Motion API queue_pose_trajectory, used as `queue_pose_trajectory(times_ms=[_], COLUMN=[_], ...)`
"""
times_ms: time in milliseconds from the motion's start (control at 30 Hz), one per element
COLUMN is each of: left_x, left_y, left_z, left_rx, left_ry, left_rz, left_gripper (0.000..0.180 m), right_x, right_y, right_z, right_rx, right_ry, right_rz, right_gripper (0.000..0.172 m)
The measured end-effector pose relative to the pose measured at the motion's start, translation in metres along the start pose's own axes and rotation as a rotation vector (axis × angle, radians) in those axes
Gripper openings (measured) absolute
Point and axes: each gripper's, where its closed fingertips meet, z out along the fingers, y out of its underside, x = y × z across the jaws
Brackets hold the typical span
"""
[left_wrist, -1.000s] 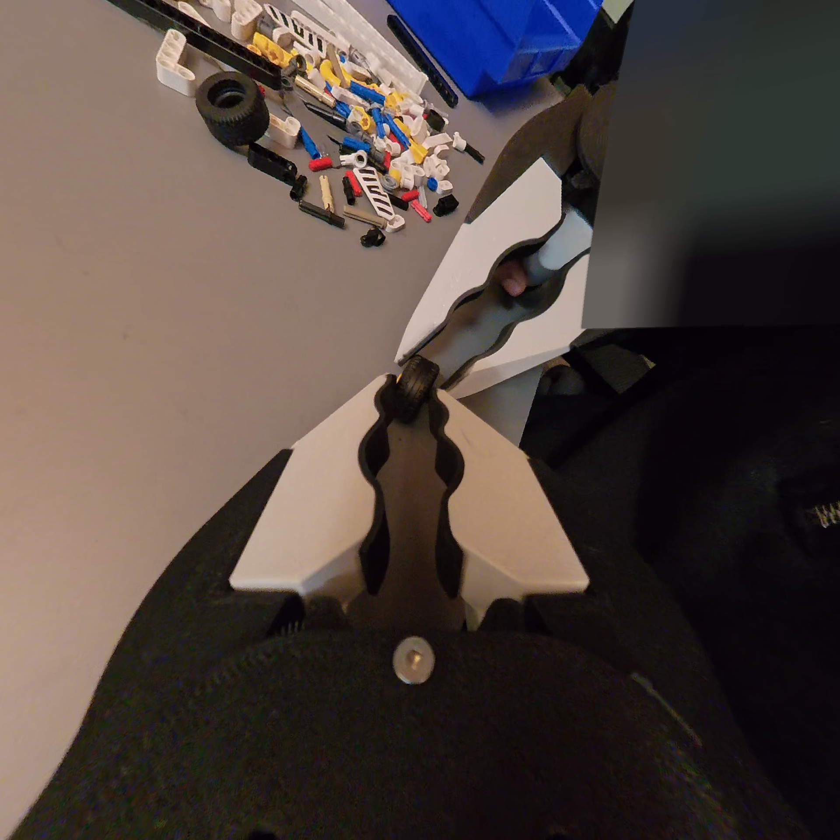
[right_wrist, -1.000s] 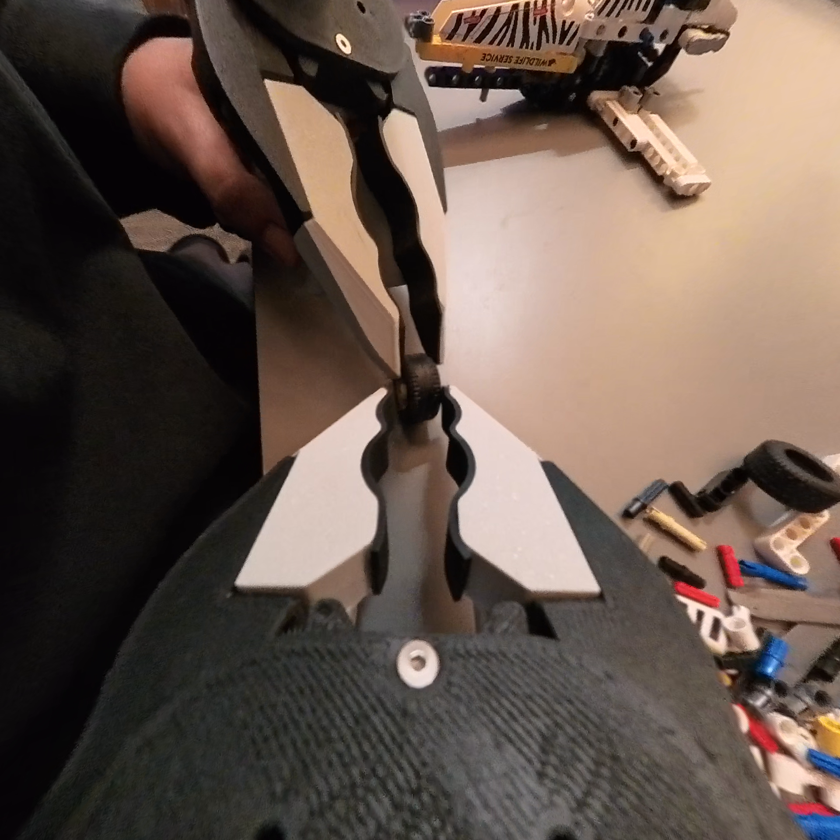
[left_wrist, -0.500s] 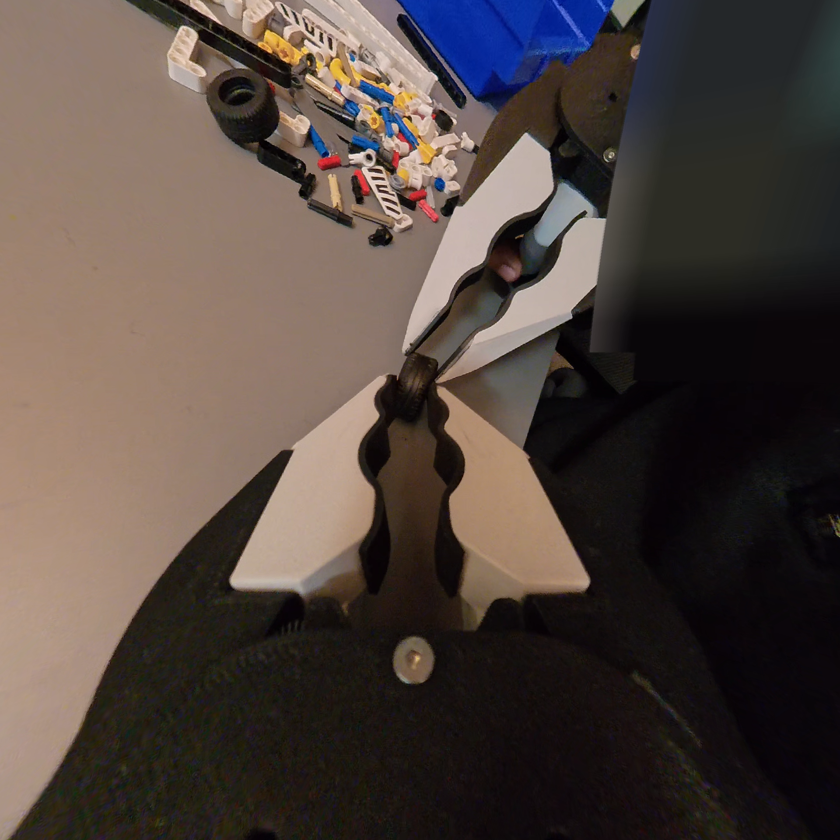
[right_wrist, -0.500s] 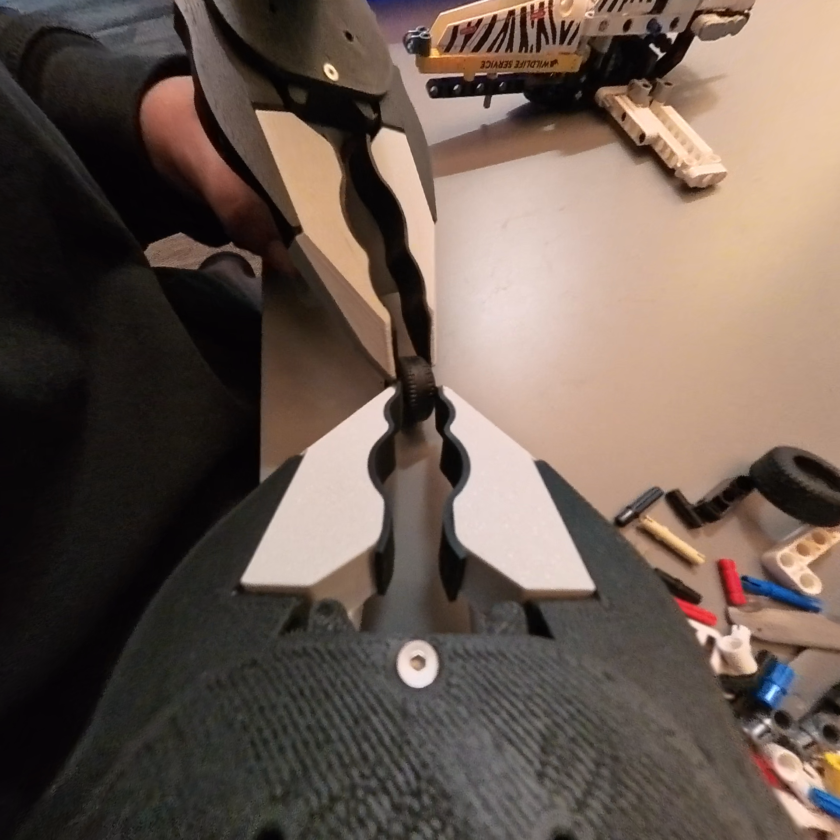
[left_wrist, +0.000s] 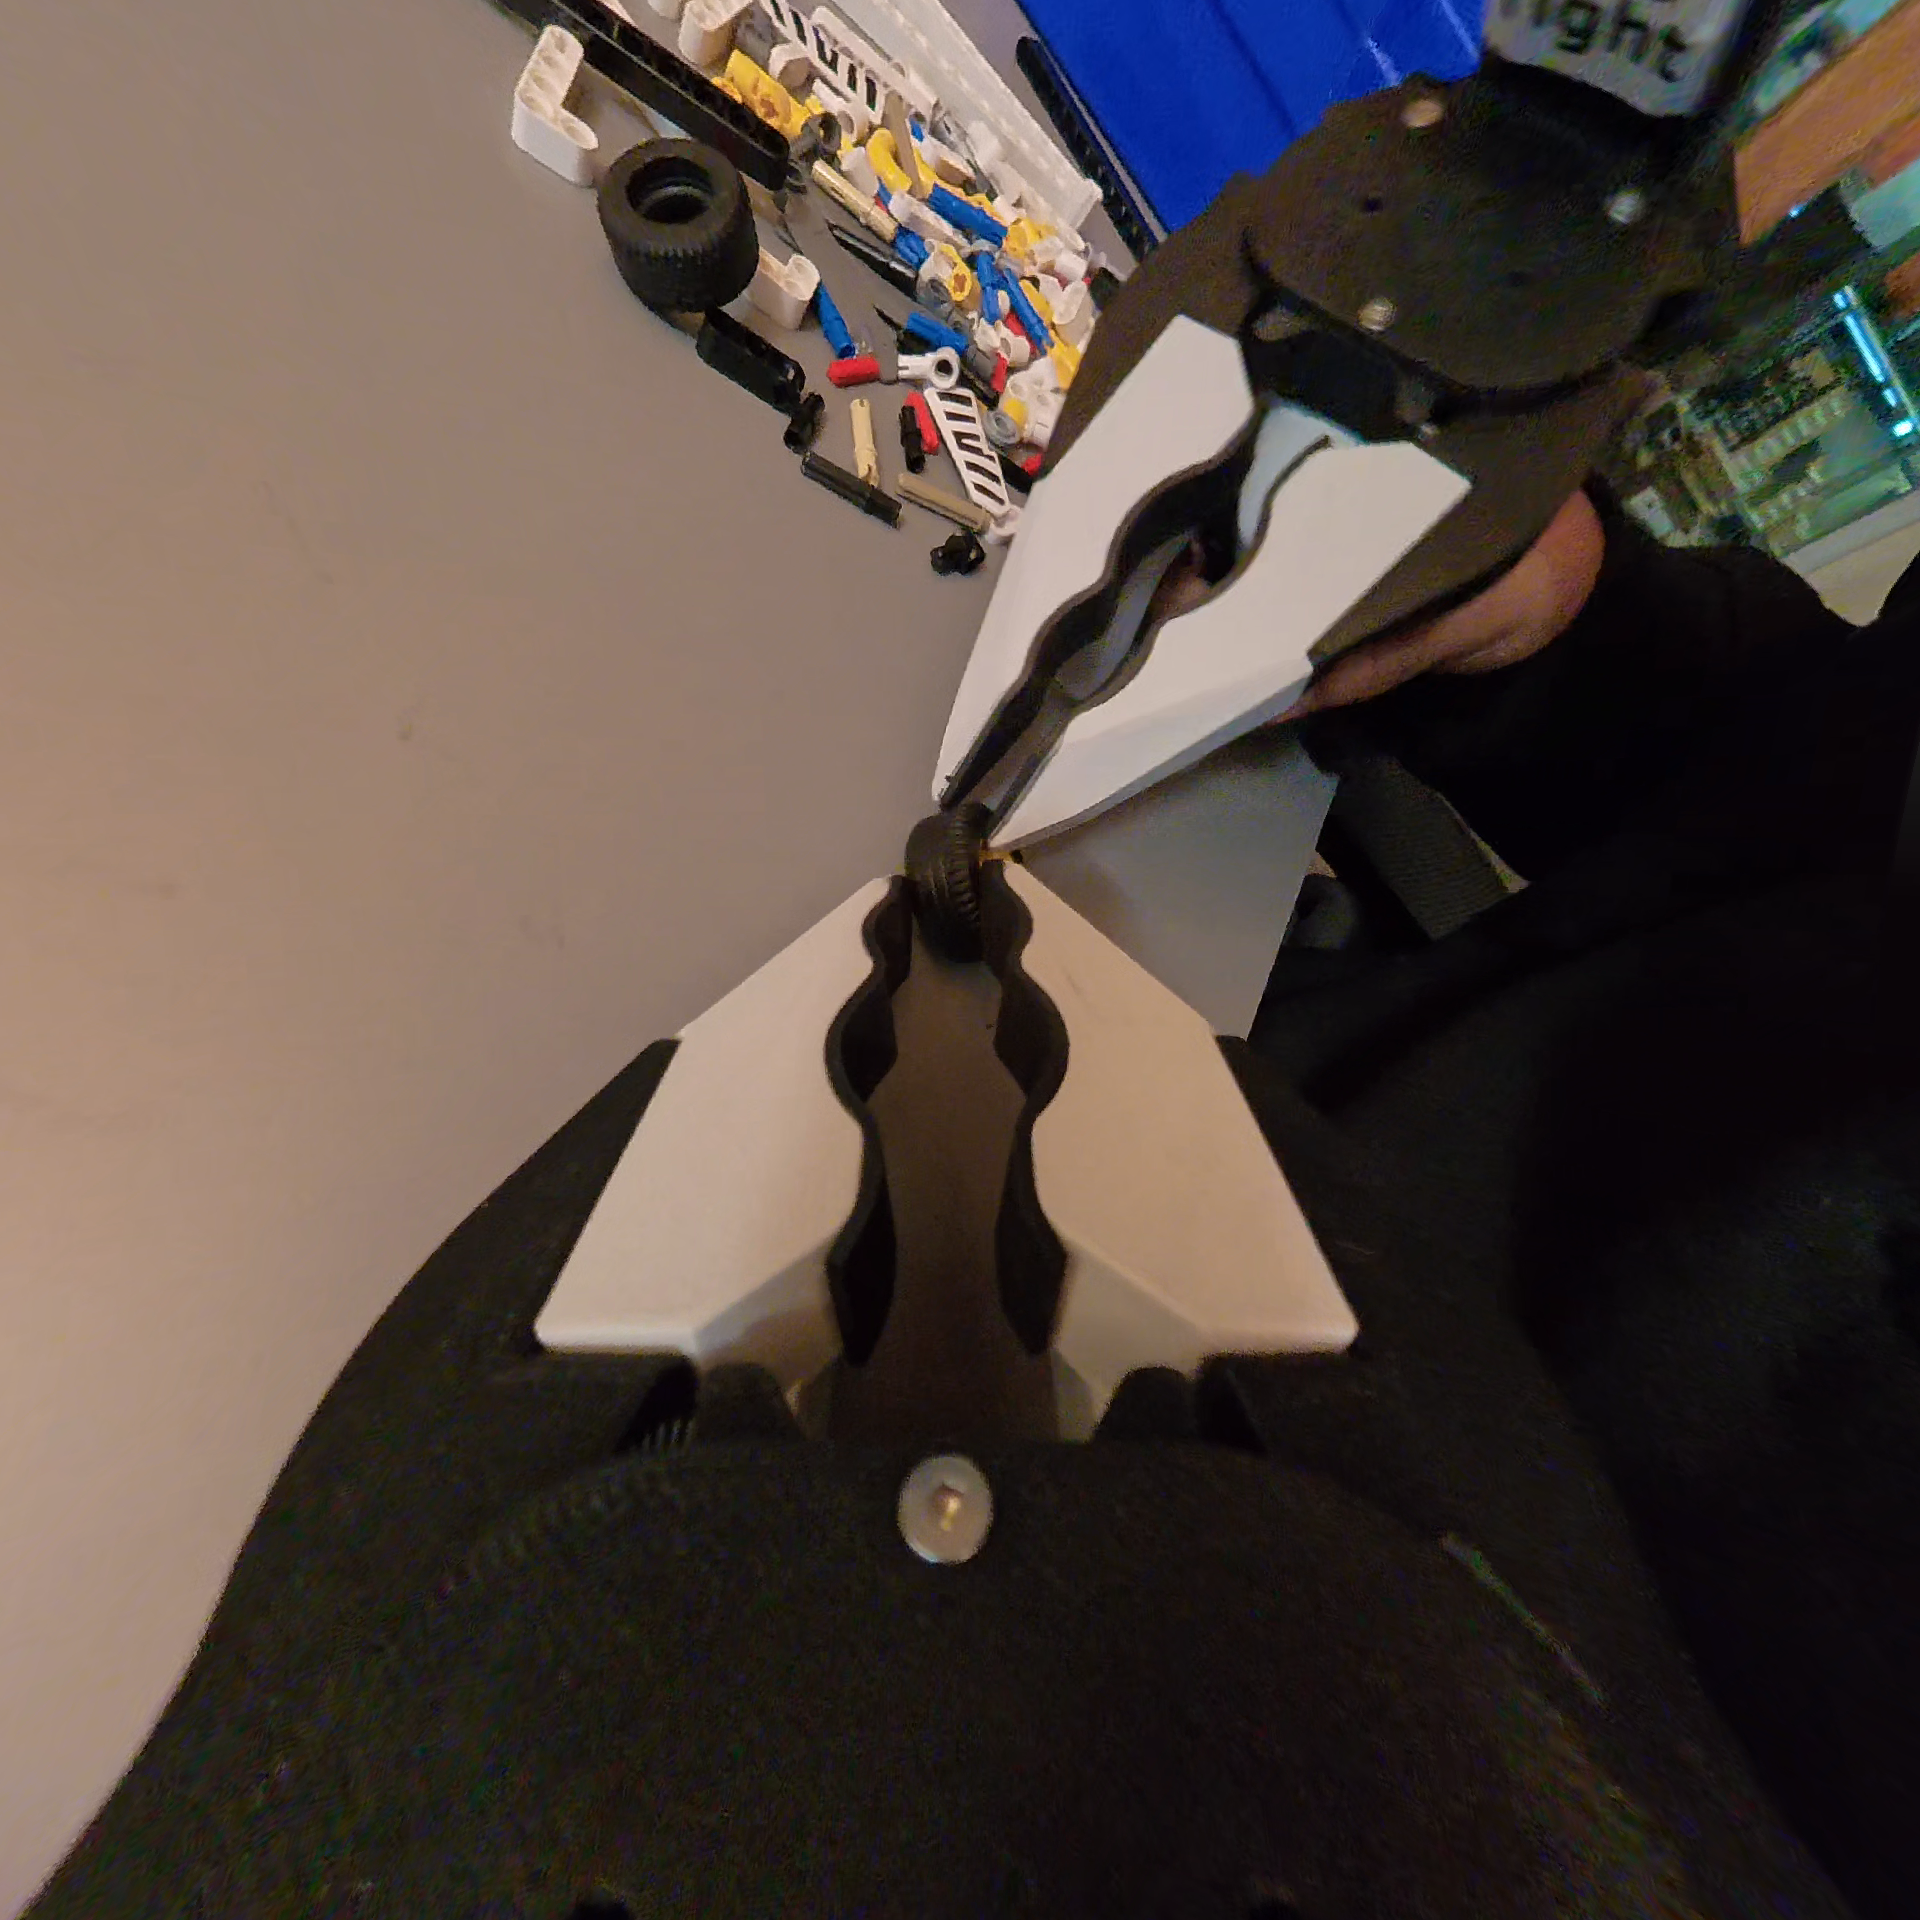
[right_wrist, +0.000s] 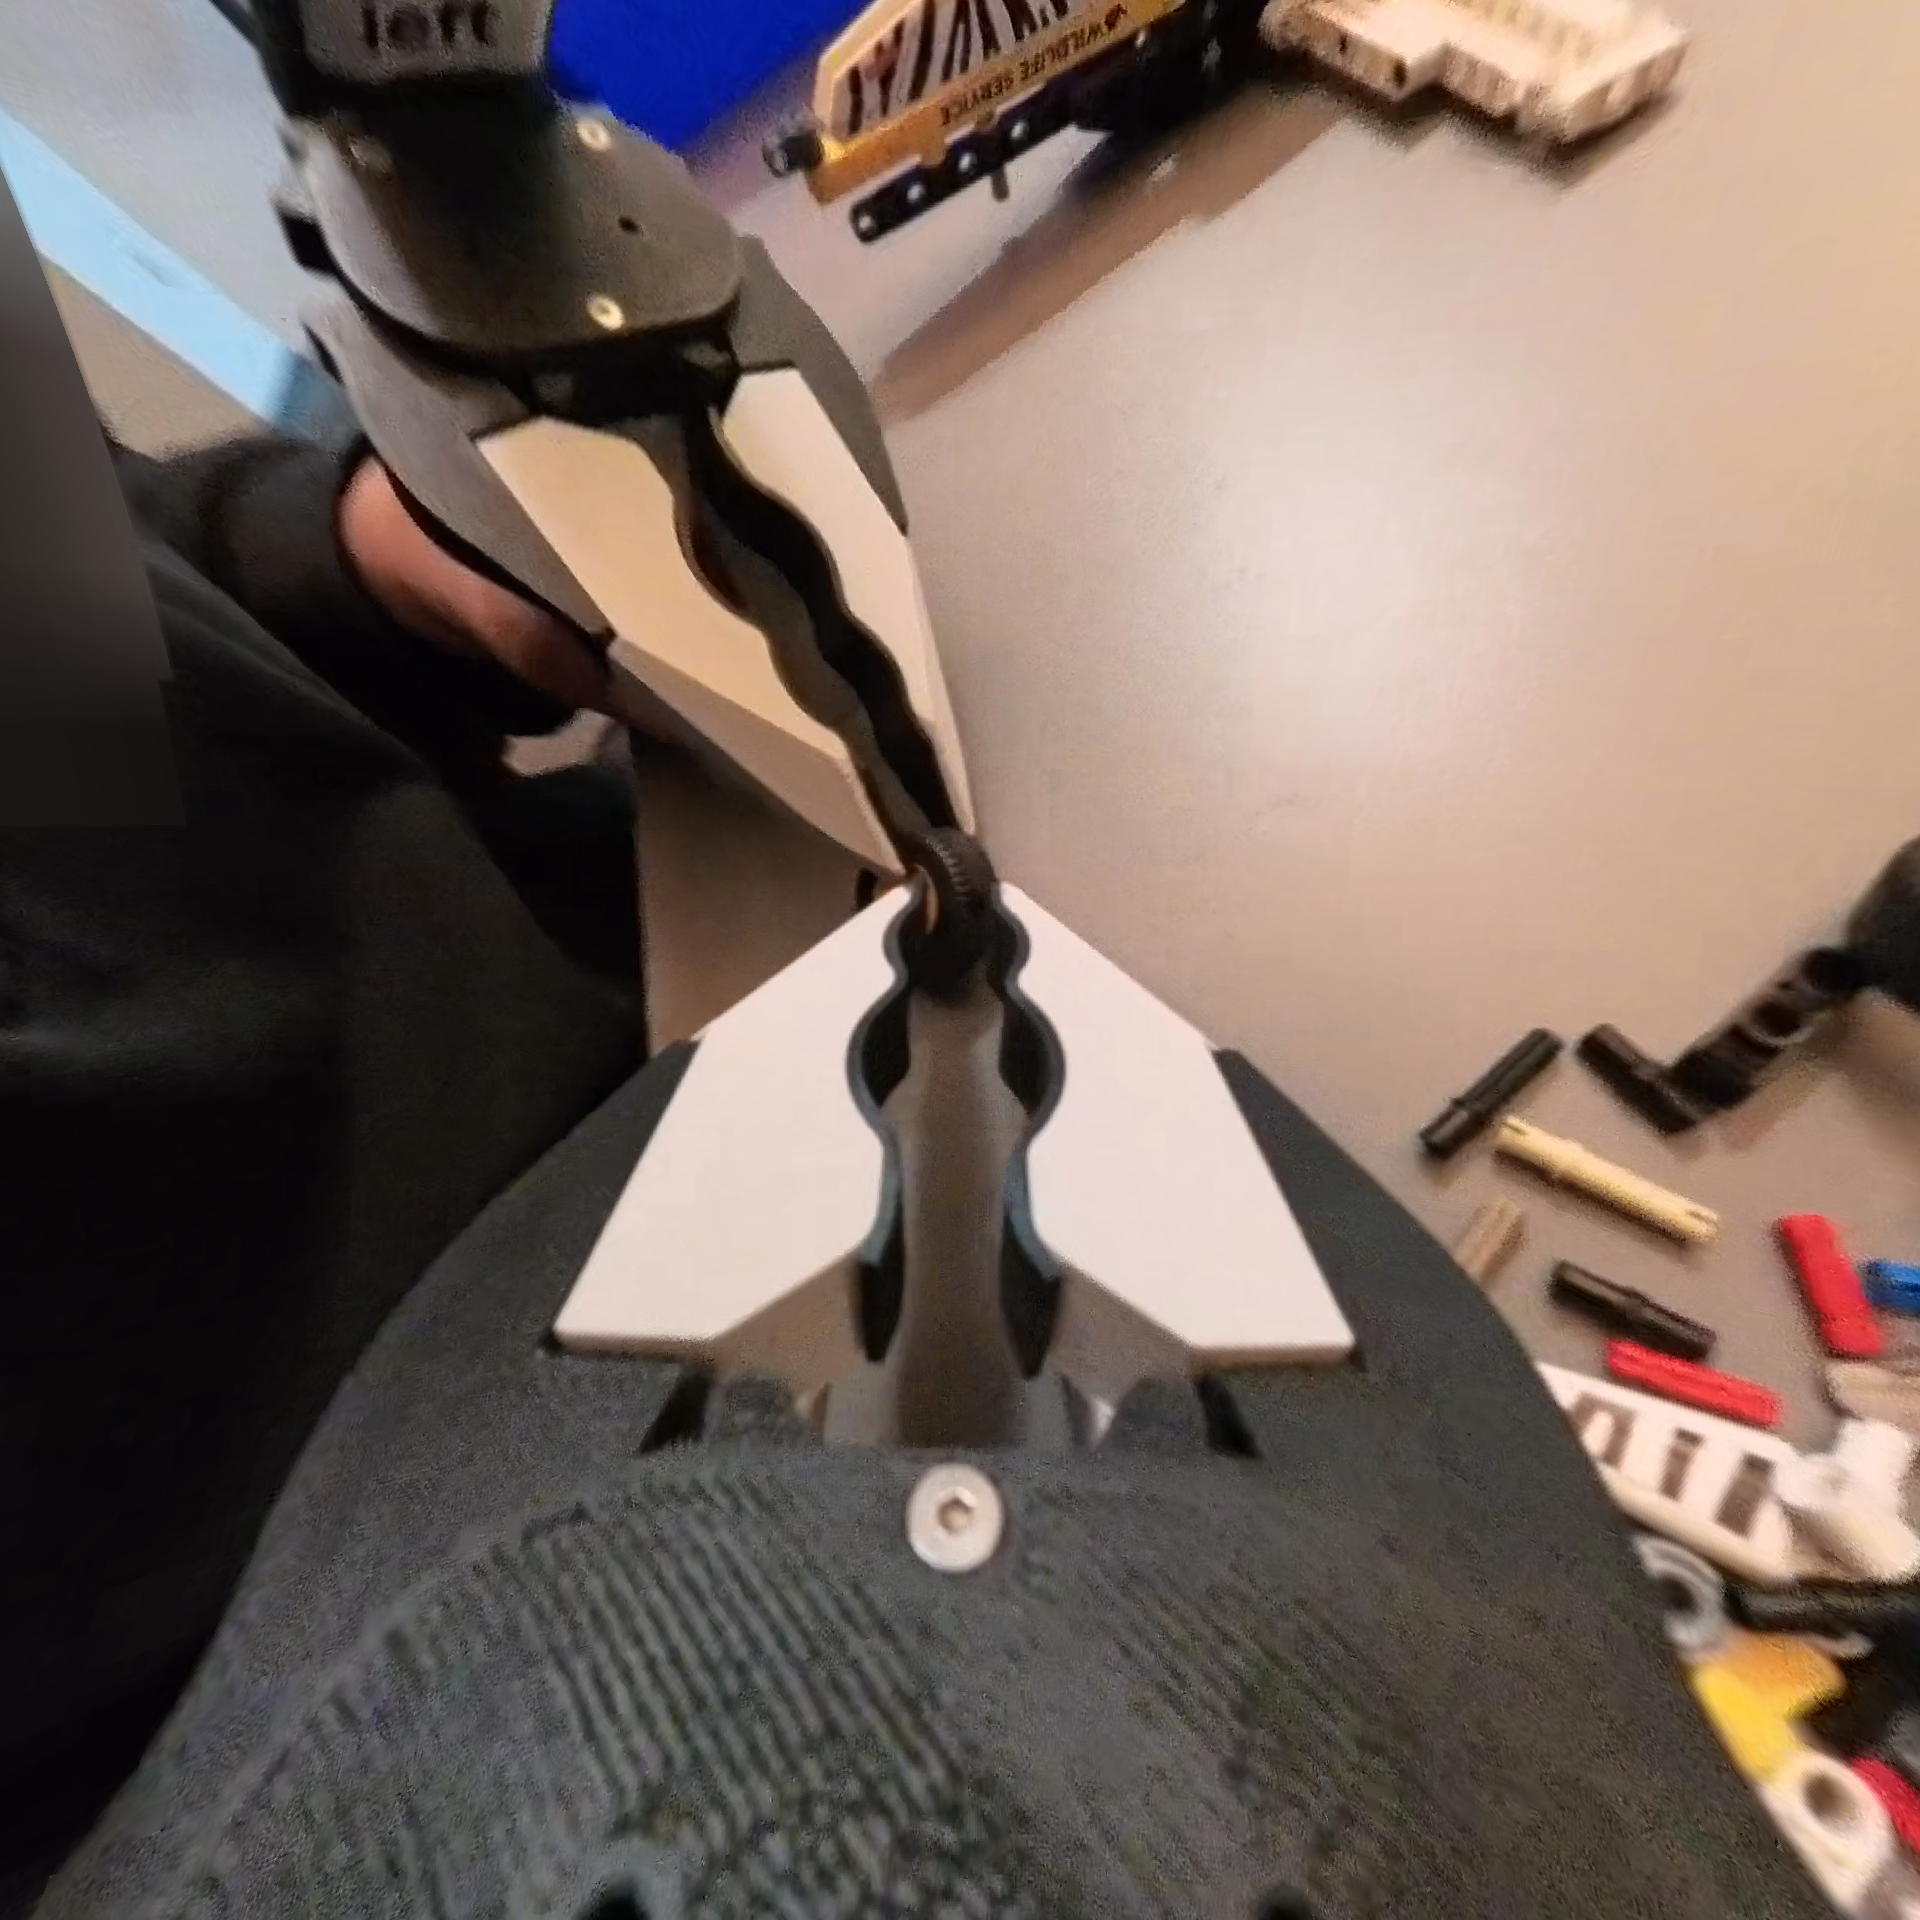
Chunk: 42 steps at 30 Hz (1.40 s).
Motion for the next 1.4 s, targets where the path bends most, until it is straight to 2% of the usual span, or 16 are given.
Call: queue_pose_trajectory(times_ms=[100,300,600,633,667,800,1067,1267,1400], left_x=[0.0018,0.002,0.007,0.0073,0.0081,0.0078,0.0079,0.008,0.0098], left_y=[-0.0008,-0.0011,-0.0009,-0.0008,-0.0006,-0.0006,-0.0004,-0.0002,-0.0001], left_z=[0.0005,-0.0002,-0.0007,-0.0007,-0.0005,-0.0004,-0.0004,-0.0001,0.0003], left_rx=[0.001,0.003,0.004,0.003,0.001,0.001,0.0,-0.002,-0.004], left_ry=[0.019,0.032,0.065,0.068,0.073,0.073,0.077,0.07,0.073], left_rz=[-0.002,-0.013,-0.003,-0.002,0.0,-0.004,-0.007,0.004,0.019], left_gripper=[0.011,0.01,0.01,0.01,0.01,0.011,0.011,0.01,0.01], right_x=[-0.0049,-0.0026,-0.0092,-0.0071,-0.0062,-0.0089,-0.0084,-0.0095,-0.0114], right_y=[-0.0026,-0.0025,-0.0028,-0.0022,-0.0005,0.0029,0.0018,0.0031,0.0052], right_z=[-0.0026,0.0008,-0.0025,-0.0021,-0.0014,0.0003,-0.0006,0.0008,0.0014], right_rx=[0.011,-0.037,-0.045,-0.051,-0.063,-0.092,-0.08,-0.102,-0.15], right_ry=[-0.123,-0.146,-0.238,-0.227,-0.221,-0.222,-0.166,-0.243,-0.261], right_rz=[0.094,0.046,0.063,0.063,0.057,0.008,-0.097,0.019,-0.001], right_gripper=[0.011,0.008,0.017,0.027,0.027,0.014,0.011,0.012,0.012])
